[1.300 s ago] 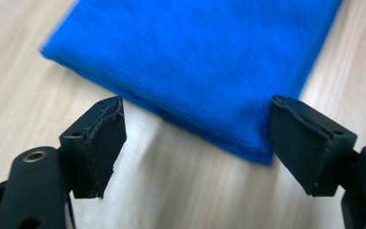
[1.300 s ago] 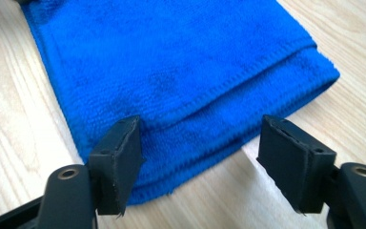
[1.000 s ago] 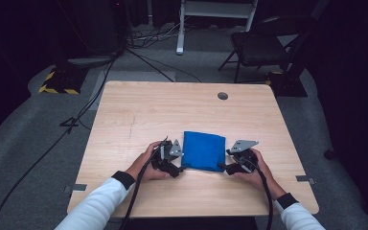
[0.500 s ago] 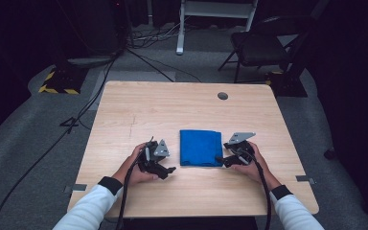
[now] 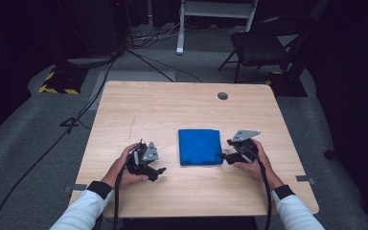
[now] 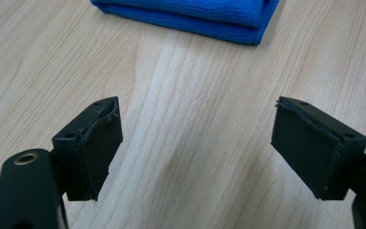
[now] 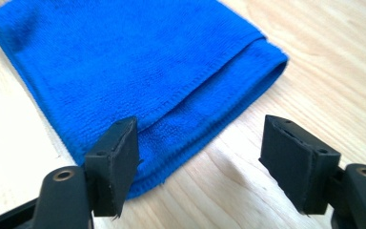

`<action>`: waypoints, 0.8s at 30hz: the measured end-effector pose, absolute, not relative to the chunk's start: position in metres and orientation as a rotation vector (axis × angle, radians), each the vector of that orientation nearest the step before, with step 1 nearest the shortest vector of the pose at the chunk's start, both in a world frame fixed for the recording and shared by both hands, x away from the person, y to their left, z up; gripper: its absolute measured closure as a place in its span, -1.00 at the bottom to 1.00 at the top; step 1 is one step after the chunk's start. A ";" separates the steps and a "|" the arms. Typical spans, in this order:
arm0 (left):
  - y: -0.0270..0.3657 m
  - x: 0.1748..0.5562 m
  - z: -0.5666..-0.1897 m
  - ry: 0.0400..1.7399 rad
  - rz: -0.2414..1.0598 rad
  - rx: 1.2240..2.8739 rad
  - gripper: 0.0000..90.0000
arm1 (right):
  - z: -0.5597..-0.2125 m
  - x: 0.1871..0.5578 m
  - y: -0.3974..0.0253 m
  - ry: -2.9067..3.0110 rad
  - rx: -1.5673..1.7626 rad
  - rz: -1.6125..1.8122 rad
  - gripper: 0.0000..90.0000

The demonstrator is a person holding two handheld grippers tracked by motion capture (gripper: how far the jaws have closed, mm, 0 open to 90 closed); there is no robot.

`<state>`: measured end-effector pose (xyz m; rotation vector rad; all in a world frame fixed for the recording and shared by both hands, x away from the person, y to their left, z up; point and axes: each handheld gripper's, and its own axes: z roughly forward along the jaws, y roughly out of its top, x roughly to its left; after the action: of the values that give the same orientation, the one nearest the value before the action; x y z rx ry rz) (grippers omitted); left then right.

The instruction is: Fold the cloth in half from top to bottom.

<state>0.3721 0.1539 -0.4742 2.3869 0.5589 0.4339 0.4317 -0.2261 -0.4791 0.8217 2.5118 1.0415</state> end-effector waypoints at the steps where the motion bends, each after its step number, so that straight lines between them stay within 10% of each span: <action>1: 0.156 0.372 -0.474 0.561 0.441 2.388 -0.59 | -0.477 0.430 -0.228 2.509 0.824 1.037 -0.35; 24: 0.186 0.353 -0.480 0.633 0.514 2.449 -0.59 | -0.465 0.390 -0.279 2.448 0.836 0.905 -0.35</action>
<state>0.3529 0.1862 -0.4800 2.4485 0.6329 0.5139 0.3896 -0.2790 -0.4649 0.8356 2.4485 0.9054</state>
